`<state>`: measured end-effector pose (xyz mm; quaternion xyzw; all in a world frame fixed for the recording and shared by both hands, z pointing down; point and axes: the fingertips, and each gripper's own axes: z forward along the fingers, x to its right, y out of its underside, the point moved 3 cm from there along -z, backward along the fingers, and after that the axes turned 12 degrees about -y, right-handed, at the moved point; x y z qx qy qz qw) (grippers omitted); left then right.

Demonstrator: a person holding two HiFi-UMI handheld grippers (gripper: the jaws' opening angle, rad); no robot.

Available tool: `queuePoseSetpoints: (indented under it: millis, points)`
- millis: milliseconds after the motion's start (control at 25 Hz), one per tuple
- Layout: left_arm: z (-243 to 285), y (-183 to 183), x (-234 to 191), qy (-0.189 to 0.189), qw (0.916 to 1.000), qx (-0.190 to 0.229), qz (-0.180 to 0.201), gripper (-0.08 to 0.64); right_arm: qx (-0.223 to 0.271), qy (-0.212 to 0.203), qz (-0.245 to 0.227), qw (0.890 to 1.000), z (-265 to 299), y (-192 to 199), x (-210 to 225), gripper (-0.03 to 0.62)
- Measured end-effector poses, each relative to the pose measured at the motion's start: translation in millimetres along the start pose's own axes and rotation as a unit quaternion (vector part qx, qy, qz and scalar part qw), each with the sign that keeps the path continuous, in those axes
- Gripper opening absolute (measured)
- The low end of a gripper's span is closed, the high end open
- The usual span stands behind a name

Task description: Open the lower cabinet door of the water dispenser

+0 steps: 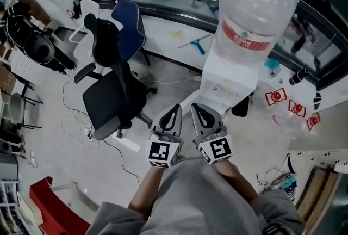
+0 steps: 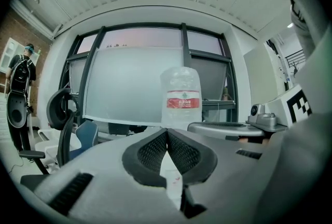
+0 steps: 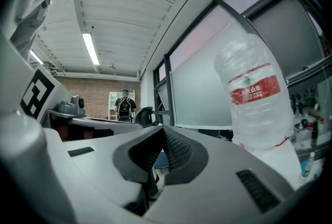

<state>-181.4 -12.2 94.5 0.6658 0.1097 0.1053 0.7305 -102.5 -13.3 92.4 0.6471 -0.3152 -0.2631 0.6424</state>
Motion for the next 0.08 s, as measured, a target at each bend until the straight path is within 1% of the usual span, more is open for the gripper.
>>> queuePoseSetpoints:
  millis: [80]
  points:
    - [1.7, -1.2, -0.5, 0.001, 1.0000, 0.001, 0.003, 0.009, 0.004, 0.000, 0.000, 1.000, 4.1, -1.0, 1.6, 0.009]
